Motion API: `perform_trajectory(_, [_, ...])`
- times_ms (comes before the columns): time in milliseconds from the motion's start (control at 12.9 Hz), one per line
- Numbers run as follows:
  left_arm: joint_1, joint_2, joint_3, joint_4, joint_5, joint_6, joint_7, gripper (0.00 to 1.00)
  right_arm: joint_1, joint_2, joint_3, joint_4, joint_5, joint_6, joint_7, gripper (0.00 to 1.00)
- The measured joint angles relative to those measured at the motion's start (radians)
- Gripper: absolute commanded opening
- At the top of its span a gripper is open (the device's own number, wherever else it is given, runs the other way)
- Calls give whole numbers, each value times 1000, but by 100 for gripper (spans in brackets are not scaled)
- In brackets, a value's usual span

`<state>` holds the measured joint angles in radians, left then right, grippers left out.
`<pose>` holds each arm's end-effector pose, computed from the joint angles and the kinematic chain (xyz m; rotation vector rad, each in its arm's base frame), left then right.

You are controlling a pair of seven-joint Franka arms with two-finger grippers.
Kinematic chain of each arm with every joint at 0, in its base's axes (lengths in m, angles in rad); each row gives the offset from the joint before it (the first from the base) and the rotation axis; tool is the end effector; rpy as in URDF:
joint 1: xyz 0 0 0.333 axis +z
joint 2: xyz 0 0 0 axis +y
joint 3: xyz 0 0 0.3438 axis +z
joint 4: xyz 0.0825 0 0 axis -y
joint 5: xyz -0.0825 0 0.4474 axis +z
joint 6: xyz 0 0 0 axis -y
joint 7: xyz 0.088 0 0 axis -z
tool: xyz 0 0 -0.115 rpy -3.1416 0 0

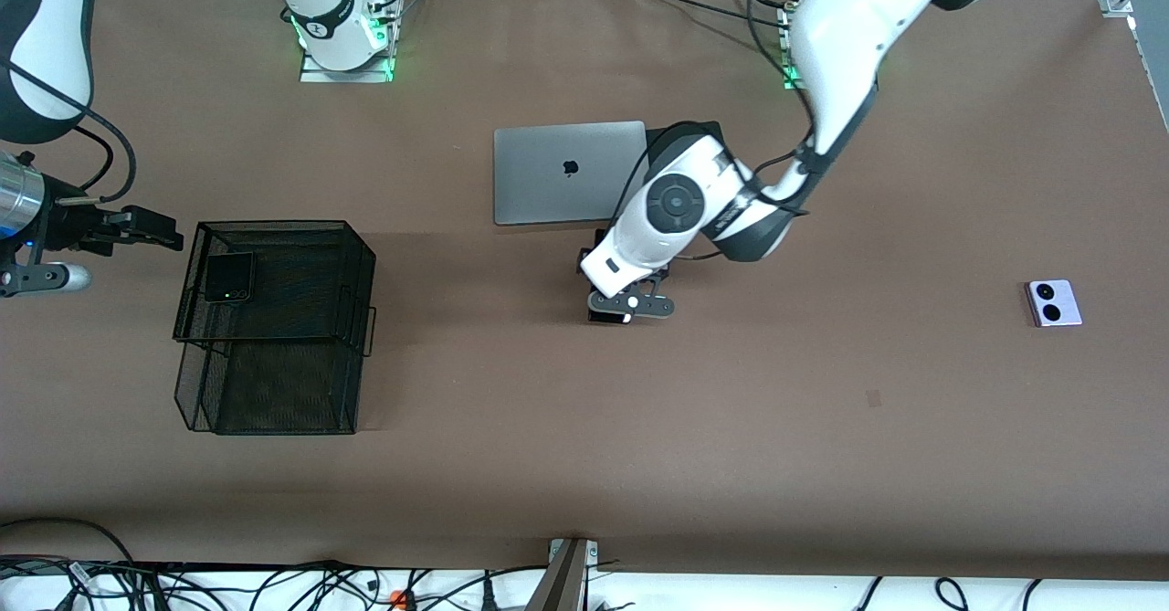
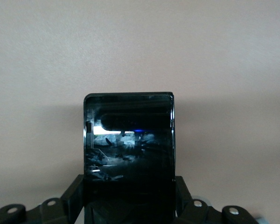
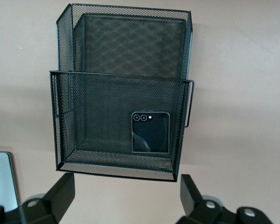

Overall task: Place phones with both arms
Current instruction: 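Carry the tall phone beside the laptop and release it with the left gripper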

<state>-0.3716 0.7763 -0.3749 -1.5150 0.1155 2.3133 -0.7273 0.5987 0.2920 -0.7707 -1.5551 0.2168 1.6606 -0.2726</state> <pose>0.6097 -0.4974 0.2062 2.9648 0.0211 -0.0846 0.6851 -0.0424 0.5154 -3.1012 -0.1252 0.1516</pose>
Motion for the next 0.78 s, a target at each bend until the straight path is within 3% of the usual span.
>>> perform_trajectory(233, [-162, 48, 137, 4, 0, 105, -115, 19, 8, 3, 1, 0, 1, 5, 13, 100])
perform_trajectory(310, [-187, 65, 151, 6, 0, 123, -128, 28, 11, 3, 2, 0, 1, 10, 23, 100])
perform_trajectory(388, [-197, 82, 153, 7, 0, 140, -132, 96, 19, 3, 3, 0, 1, 14, 40, 100])
perform_trajectory(465, [-200, 87, 155, 9, 1, 150, -138, 100, 31, 5, 4, 0, 2, 19, 62, 100])
perform_trajectory(776, [-197, 85, 169, 27, 1, 151, -152, 100, 85, 32, 9, 0, 2, 46, 141, 100])
